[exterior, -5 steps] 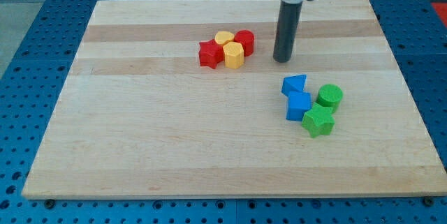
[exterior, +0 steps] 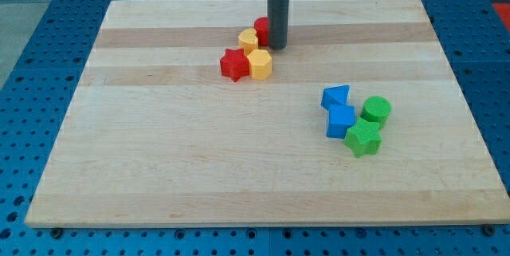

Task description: Separate the red and yellow blocks from each other

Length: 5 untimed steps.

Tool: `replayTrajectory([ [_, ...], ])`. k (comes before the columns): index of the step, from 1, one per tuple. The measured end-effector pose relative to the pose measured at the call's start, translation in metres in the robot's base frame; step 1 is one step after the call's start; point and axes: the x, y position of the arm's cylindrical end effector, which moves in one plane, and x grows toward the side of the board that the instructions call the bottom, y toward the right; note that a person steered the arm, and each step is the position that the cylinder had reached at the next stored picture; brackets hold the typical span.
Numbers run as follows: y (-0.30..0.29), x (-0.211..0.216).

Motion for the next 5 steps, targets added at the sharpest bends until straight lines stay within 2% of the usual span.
replayTrajectory([
  [1,-0.008,-0.023],
  [2,-0.013,-0.028],
  [5,-0.081,-0.016],
])
